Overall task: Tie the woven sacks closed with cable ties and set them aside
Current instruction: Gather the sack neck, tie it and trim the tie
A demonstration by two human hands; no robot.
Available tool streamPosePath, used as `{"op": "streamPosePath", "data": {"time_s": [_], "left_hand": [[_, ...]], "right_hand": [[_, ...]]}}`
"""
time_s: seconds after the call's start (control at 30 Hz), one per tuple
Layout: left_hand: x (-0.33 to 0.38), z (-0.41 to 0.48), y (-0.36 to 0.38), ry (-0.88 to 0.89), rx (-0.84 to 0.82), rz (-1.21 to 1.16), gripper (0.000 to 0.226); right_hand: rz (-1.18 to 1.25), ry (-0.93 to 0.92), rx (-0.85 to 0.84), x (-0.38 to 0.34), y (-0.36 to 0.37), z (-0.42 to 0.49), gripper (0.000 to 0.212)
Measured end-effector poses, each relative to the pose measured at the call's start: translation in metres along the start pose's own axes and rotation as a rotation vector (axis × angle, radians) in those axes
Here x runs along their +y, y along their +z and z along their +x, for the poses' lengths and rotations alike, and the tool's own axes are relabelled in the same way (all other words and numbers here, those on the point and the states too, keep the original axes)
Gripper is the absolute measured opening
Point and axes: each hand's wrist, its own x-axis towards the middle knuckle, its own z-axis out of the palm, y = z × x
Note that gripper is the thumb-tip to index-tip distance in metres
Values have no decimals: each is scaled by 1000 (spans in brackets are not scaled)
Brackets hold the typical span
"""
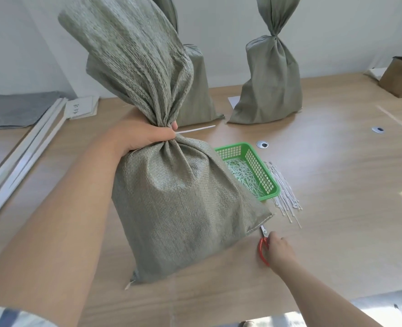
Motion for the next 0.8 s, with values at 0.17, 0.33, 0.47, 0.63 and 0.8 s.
{"op": "streamPosePath", "data": {"time_s": [0.17,0.33,0.47,0.63,0.8], "left_hand": [[1,-4,-3,-32,5,-47,9],[5,-6,-3,-61,10,-96,8],[10,-9,-4,-87,33,-99,10],[10,-12,-4,-112,25,-135,12],[7,-13,-3,-104,46,-158,10]], "right_hand": [[194,65,64,2,-20,-17,20],[319,139,62,6,-61,-25,57],[382,84,138,-5,-96,-20,51],[569,-48,178,-37,-140,-18,29],[777,-194,207,-84,-181,-22,22]]}}
